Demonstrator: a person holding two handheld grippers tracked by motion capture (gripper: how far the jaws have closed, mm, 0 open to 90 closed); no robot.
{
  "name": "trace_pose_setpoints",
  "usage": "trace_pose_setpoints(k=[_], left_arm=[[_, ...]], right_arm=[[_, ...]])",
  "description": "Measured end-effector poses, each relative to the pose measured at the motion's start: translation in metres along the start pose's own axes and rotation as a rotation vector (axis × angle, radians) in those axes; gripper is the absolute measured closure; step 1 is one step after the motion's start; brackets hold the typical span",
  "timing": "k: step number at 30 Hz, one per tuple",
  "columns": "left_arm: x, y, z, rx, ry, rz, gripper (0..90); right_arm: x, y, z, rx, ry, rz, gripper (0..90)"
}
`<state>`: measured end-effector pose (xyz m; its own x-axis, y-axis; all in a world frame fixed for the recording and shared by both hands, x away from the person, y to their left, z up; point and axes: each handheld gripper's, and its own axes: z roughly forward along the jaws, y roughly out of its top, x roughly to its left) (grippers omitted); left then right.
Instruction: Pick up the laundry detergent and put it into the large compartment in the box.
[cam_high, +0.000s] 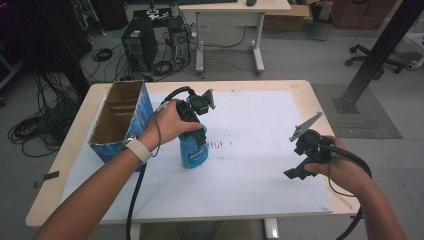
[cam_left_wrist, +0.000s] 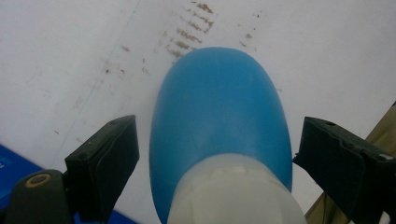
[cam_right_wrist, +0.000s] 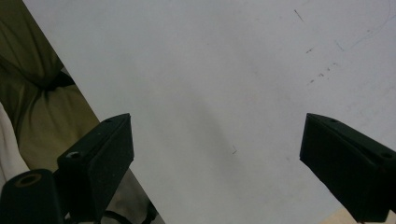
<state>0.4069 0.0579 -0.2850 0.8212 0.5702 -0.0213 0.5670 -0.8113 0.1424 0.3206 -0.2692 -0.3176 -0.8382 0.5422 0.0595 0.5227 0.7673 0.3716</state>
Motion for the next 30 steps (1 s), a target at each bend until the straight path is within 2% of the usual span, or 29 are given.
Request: trace_pose_setpoints(k=[11,30], left_arm=[[0.0005,0.0007,0.0045,0.007,-0.005,-0.002,17.0],[0.0009,0.0007,0.0051,0.003,-0.006,-0.013,33.2]], right_arm=[[0.0001,0.0,0.0009,0.0,0.003,-0.001,9.9],[0.0001,-0.0009,0.0005,-0.001,0.002,0.001,9.9]])
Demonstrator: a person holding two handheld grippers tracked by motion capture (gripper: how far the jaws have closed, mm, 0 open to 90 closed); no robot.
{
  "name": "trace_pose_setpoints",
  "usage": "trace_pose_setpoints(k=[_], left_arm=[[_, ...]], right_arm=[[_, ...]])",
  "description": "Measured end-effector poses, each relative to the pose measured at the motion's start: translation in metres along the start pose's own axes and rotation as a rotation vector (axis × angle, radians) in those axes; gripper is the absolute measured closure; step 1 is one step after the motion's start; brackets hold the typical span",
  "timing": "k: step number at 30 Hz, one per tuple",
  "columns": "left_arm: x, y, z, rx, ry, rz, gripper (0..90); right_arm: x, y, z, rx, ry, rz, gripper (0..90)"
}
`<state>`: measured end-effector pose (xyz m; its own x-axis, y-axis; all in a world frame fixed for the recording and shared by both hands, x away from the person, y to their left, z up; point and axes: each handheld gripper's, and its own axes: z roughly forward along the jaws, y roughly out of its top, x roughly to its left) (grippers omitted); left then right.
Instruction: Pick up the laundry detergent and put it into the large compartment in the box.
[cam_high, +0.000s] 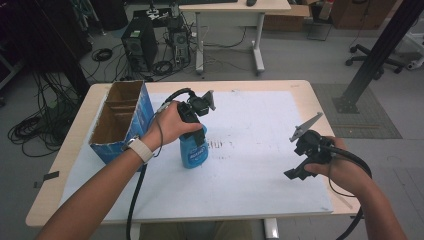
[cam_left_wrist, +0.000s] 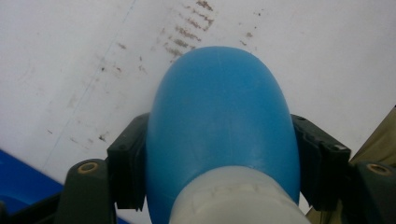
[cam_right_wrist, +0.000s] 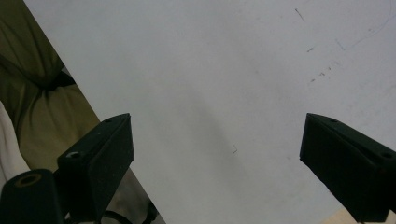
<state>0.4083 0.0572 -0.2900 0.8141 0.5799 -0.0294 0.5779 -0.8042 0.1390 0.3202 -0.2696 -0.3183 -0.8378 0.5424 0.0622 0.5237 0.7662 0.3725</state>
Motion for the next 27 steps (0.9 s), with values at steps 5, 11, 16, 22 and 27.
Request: trace_pose_setpoints(k=[5,11,16,22,27], left_arm=[[0.0005,-0.0003,-0.0004,-0.005,0.001,-0.007,35.7],[0.0002,-0.0004,-0.0005,-0.009,0.007,-0.011,36.9],[0.001,-0.0003,-0.0008,-0.009,0.005,-0.009,37.1],[0.0,-0.0002,-0.0013,-0.01,0.01,-0.006,37.3],[-0.0016,0.0002,-0.0021,-0.011,0.015,-0.003,37.3]], right_arm=[[-0.0003,-0.0012,-0.0003,0.0,-0.001,0.002,9.9],[-0.0001,-0.0012,0.0003,0.0,0.0,0.003,9.9],[-0.0002,-0.0003,0.0005,0.0,-0.001,-0.001,9.9],[-0.0005,-0.0004,-0.0002,0.0,-0.002,-0.001,9.9],[-0.0002,-0.0007,-0.0005,-0.001,-0.003,0.001,9.9]])
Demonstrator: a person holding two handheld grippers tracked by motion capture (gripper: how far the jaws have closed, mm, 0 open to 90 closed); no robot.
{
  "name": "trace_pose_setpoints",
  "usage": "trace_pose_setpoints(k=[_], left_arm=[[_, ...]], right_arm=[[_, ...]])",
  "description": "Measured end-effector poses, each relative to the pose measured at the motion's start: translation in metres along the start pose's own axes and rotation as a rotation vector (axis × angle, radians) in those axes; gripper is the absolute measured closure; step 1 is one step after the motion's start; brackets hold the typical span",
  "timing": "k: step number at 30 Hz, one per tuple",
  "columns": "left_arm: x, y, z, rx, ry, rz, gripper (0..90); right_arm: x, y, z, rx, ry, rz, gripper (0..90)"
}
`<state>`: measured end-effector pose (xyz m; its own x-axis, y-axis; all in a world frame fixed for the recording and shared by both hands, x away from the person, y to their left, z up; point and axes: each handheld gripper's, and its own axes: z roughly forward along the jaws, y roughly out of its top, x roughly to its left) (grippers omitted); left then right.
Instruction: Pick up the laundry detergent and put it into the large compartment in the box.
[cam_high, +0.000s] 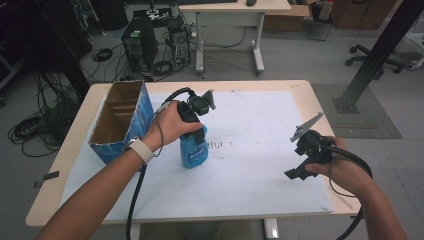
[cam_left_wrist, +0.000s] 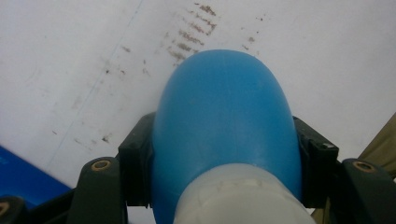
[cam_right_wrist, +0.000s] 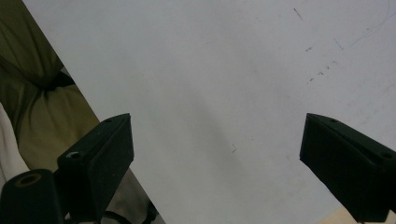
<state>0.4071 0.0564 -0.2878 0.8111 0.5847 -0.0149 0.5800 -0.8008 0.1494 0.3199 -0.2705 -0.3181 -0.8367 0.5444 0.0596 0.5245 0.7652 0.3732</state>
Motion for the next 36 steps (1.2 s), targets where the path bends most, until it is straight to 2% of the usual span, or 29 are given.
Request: trace_pose_setpoints(k=[19,36], left_arm=[[-0.002,-0.002,-0.018,-0.027,0.005,-0.021,37.3],[-0.003,-0.005,-0.043,-0.045,0.033,-0.08,37.3]], right_arm=[[0.001,0.001,0.0,-0.009,0.001,-0.01,9.9],[0.001,0.003,-0.003,-0.013,-0.003,-0.016,9.9]])
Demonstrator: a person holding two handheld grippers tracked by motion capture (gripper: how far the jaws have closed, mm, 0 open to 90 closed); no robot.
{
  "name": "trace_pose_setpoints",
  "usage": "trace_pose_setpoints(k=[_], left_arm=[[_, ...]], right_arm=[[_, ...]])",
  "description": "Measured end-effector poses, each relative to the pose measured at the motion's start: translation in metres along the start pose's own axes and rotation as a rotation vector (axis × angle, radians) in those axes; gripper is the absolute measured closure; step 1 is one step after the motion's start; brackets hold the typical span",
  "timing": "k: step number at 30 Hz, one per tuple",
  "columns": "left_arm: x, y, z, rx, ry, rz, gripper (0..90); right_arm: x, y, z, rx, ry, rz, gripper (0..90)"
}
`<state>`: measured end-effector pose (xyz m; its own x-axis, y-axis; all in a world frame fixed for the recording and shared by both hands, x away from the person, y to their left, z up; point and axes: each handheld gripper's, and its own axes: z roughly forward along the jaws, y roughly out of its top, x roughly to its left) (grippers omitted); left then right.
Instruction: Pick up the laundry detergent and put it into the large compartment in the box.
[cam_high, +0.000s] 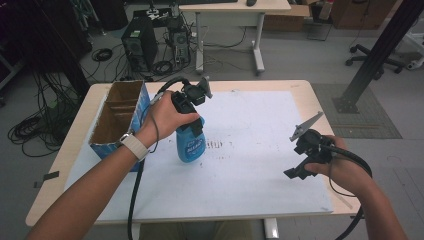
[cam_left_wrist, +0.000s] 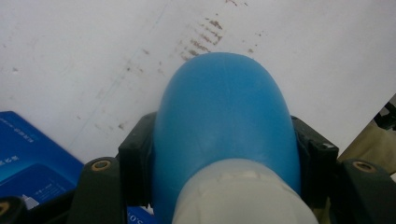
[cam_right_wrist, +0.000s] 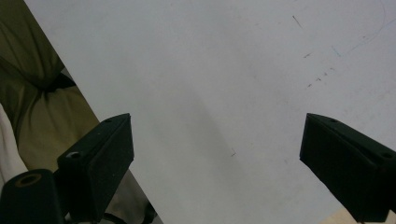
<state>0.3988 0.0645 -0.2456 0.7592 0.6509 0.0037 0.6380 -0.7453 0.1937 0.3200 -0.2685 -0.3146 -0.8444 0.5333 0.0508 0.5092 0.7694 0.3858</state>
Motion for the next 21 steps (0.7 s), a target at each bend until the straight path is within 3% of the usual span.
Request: trace_pose_setpoints(k=[21], left_arm=[[0.003,-0.004,-0.03,-0.031,0.03,-0.079,37.3]], right_arm=[[0.001,0.008,-0.001,0.002,-0.003,-0.017,9.9]])
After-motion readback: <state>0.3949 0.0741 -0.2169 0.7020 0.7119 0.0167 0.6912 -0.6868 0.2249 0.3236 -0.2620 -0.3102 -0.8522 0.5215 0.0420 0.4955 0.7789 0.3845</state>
